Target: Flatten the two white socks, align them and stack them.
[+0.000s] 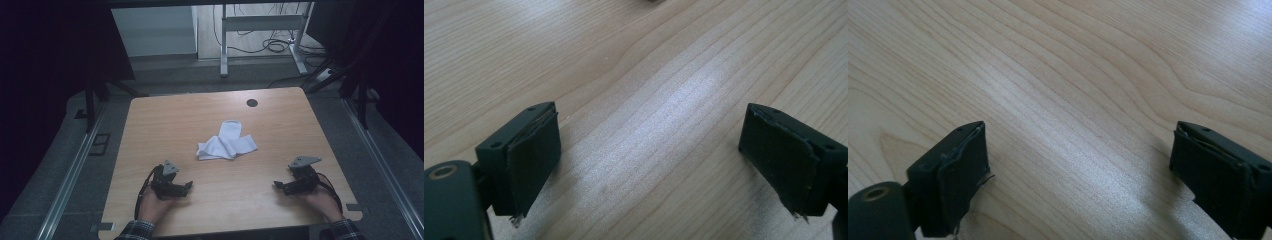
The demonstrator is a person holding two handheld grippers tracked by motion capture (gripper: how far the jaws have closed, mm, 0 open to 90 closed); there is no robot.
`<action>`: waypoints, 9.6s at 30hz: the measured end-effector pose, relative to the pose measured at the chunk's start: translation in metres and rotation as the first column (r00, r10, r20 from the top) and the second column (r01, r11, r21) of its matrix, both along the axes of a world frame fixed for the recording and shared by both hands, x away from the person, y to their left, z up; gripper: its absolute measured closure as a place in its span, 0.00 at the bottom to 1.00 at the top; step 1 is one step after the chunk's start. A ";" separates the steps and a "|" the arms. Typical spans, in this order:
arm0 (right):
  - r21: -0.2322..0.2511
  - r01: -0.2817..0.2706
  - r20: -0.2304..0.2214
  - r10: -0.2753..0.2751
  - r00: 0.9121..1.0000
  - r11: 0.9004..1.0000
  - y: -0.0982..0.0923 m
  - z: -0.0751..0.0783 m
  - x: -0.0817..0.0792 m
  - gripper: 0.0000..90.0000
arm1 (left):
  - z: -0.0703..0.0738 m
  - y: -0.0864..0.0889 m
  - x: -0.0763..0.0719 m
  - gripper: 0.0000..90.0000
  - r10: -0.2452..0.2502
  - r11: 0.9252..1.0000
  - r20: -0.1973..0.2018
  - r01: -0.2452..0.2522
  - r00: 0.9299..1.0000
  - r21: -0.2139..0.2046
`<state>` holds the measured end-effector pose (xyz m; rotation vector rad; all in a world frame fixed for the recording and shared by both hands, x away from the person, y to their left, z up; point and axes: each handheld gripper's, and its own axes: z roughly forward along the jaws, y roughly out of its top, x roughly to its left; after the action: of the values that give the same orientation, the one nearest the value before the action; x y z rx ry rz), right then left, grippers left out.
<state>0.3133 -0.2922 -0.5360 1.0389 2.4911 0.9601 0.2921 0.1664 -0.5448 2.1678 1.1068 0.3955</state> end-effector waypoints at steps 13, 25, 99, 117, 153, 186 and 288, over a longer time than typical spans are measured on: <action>0.020 0.015 -0.017 -0.014 1.000 1.000 0.007 0.013 0.004 0.29 | 0.000 0.000 0.001 0.11 0.000 1.000 0.002 0.000 1.000 -0.001; 0.068 0.026 -0.041 -0.024 0.999 0.997 0.015 0.018 0.015 0.32 | 0.000 -0.001 0.002 0.11 0.013 1.000 -0.002 -0.013 1.000 -0.006; -0.010 0.095 -0.078 -0.096 0.992 0.995 0.094 0.028 0.123 0.89 | 0.000 -0.001 0.002 0.11 0.013 1.000 0.000 -0.013 1.000 -0.007; 0.108 0.015 0.066 -0.023 0.998 0.994 0.098 0.151 0.096 0.90 | 0.000 -0.001 0.003 0.11 0.007 1.000 0.003 -0.007 1.000 0.005; 0.118 0.308 -0.039 -0.305 0.952 0.944 -0.050 0.089 0.081 0.89 | 0.000 -0.003 0.002 0.11 0.030 1.000 0.000 -0.030 1.000 -0.006; 0.055 0.387 -0.053 -0.385 0.922 0.920 -0.091 0.028 0.052 0.70 | 0.048 -0.094 0.068 0.58 -0.081 0.996 0.031 0.082 0.996 -0.041; 0.015 0.087 -0.036 -0.087 0.996 0.996 -0.004 0.023 0.036 0.67 | 0.074 -0.049 0.062 0.79 0.069 0.992 0.045 -0.064 0.997 -0.106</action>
<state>0.3488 -0.2962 -0.5132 1.1691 2.4474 0.9462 0.3543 0.1173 -0.4713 2.0245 1.1491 0.4085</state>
